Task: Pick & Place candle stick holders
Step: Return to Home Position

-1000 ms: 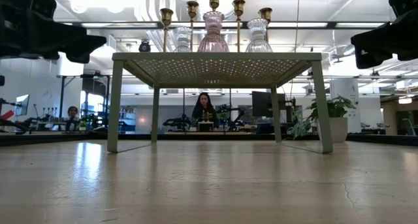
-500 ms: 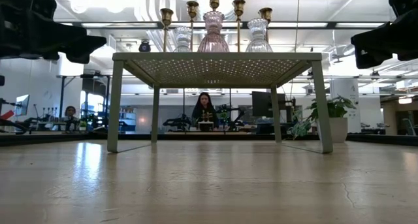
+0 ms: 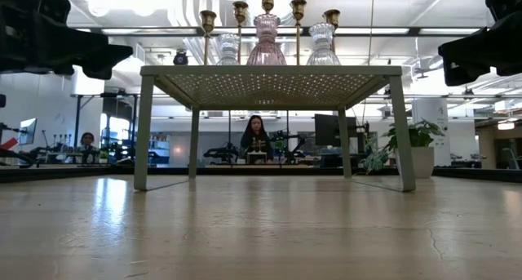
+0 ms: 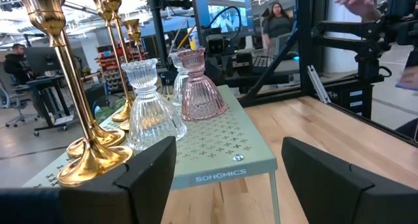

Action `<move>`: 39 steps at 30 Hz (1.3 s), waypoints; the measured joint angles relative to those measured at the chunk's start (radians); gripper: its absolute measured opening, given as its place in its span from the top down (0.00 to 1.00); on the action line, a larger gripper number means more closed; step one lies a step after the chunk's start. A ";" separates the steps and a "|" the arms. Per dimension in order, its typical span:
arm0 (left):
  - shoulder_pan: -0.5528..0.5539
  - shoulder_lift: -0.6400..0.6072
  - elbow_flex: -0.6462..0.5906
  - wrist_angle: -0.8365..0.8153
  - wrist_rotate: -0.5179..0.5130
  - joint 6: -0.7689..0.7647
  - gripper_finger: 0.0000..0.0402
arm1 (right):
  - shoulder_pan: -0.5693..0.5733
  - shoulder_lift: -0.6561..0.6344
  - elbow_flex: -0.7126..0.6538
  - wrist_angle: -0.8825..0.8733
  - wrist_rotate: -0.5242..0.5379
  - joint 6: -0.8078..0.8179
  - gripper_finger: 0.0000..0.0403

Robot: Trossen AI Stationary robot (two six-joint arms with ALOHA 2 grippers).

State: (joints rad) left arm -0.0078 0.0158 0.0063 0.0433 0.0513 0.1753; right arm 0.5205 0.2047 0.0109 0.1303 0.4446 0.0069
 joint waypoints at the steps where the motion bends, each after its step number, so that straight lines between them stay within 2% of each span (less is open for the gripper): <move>1: 0.000 0.000 0.000 0.000 0.000 0.000 0.30 | 0.000 0.000 0.000 0.000 0.000 0.000 0.98; 9: 0.000 0.000 0.000 0.000 0.000 0.000 0.30 | -0.033 -0.007 0.000 0.053 -0.013 0.031 0.98; 11: 0.000 0.000 0.000 0.000 0.000 0.000 0.30 | -0.078 -0.018 0.000 0.074 -0.089 0.021 0.98; 15: 0.000 0.000 0.000 0.000 0.000 0.000 0.30 | -0.194 -0.048 -0.001 0.085 -0.364 -0.012 0.98; 16: 0.000 0.000 0.000 0.000 0.000 0.000 0.30 | -0.225 -0.058 -0.001 0.087 -0.392 0.008 0.98; 20: 0.000 0.000 0.000 0.000 0.000 0.000 0.30 | -0.350 -0.095 -0.001 0.048 -0.394 0.099 0.98; 22: 0.000 0.000 0.000 0.000 0.000 0.000 0.30 | -0.390 -0.120 -0.002 0.024 -0.410 0.084 0.98; 26: 0.000 0.000 0.000 0.000 0.000 0.000 0.30 | -0.409 -0.173 -0.002 -0.006 -0.520 0.001 0.98; 30: 0.000 0.000 0.000 0.001 0.000 0.000 0.30 | -0.411 -0.205 -0.002 -0.079 -0.515 0.002 0.98; 34: 0.000 0.001 0.000 -0.001 0.000 0.000 0.30 | -0.426 -0.205 -0.002 -0.121 -0.443 0.033 0.98; 39: 0.000 0.003 0.000 -0.009 0.000 0.000 0.30 | -0.460 -0.205 -0.002 -0.121 -0.441 0.014 0.98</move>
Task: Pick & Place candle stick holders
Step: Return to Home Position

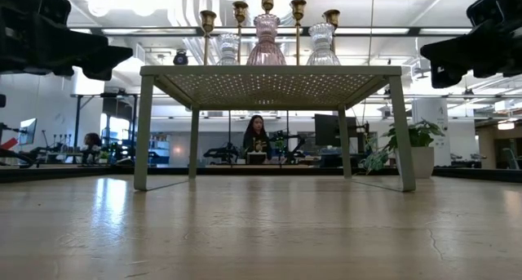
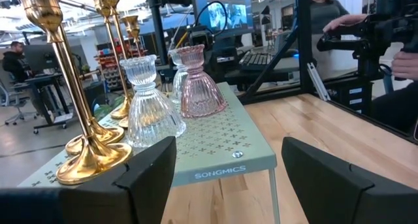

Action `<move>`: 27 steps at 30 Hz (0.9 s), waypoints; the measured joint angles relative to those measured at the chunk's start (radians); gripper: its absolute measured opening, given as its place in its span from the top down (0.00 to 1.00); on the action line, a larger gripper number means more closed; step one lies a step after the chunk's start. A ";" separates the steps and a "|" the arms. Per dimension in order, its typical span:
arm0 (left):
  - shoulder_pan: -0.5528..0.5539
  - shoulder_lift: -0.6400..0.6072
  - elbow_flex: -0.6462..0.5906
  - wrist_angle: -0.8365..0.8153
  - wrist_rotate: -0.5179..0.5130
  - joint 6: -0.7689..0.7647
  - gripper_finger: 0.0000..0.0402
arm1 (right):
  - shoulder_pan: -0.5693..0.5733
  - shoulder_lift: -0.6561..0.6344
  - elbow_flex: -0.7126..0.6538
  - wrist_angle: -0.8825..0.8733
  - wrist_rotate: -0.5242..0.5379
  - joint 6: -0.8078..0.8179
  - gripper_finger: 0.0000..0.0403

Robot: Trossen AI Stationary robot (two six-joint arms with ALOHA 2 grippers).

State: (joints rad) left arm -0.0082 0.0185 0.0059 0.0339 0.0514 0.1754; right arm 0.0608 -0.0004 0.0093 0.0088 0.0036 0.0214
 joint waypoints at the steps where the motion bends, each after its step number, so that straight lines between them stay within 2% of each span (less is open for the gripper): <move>1: 0.000 0.000 0.000 0.000 0.000 0.000 0.30 | -0.001 0.001 0.000 0.000 0.000 0.000 0.98; 15: 0.000 0.000 0.000 0.001 0.000 0.000 0.30 | -0.002 0.093 0.000 0.000 -0.002 0.002 0.98; 27: 0.000 0.000 0.000 -0.001 0.000 0.000 0.30 | -0.002 0.101 0.000 -0.001 -0.003 0.005 0.98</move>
